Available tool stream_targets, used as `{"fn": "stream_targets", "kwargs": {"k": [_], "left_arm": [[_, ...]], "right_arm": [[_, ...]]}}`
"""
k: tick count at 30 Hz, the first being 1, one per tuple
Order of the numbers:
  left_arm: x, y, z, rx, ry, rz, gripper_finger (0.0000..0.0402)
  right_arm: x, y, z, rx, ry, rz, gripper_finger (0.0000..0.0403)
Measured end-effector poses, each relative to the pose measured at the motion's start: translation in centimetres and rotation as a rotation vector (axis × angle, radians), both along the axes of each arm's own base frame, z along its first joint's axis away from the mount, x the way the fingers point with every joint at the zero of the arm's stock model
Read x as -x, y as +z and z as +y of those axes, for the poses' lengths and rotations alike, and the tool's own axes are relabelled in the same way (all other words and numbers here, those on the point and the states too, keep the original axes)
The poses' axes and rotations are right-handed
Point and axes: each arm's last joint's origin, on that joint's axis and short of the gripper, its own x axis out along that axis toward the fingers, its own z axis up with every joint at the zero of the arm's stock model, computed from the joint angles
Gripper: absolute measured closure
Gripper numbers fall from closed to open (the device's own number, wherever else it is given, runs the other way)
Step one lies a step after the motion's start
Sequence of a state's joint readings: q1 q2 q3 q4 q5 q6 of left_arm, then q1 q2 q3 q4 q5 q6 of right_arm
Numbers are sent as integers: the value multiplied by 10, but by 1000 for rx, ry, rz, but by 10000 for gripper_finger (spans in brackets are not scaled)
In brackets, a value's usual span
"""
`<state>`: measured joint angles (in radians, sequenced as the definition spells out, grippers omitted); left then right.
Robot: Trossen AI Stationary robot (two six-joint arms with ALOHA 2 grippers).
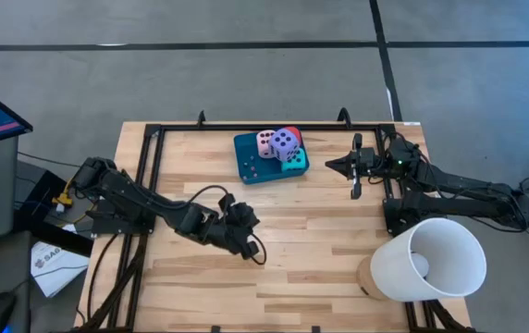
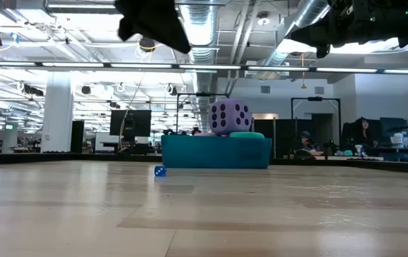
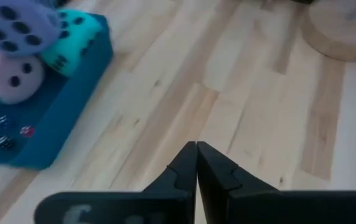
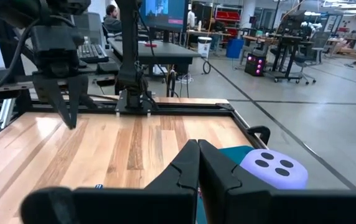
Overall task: Pick & Place Dice
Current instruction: Put the small blue dice into the blue bin
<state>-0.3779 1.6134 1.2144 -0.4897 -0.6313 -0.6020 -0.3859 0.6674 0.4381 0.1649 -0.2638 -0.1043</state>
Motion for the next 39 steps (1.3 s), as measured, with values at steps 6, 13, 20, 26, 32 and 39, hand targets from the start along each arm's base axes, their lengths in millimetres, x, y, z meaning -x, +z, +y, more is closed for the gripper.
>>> {"fn": "stream_targets", "kwargs": {"k": [6,13,20,26,32,39], "left_arm": [[12,-22,-5,48,91,-10,402],[36,-76,-5,97,114,9,402],[54,-116,2,112,68,-85,402],[73,-139,11,149,60,-125,402],[77,-146,18,151,78,-131,395],[76,-145,21,129,71,-123,332]], "right_arm": [[0,0,0,-1,1,3,403],[0,0,0,-1,1,3,403],[0,0,0,0,1,1,403],[0,0,0,0,1,1,403],[0,0,0,7,1,1,403],[0,0,0,7,1,1,403]]}}
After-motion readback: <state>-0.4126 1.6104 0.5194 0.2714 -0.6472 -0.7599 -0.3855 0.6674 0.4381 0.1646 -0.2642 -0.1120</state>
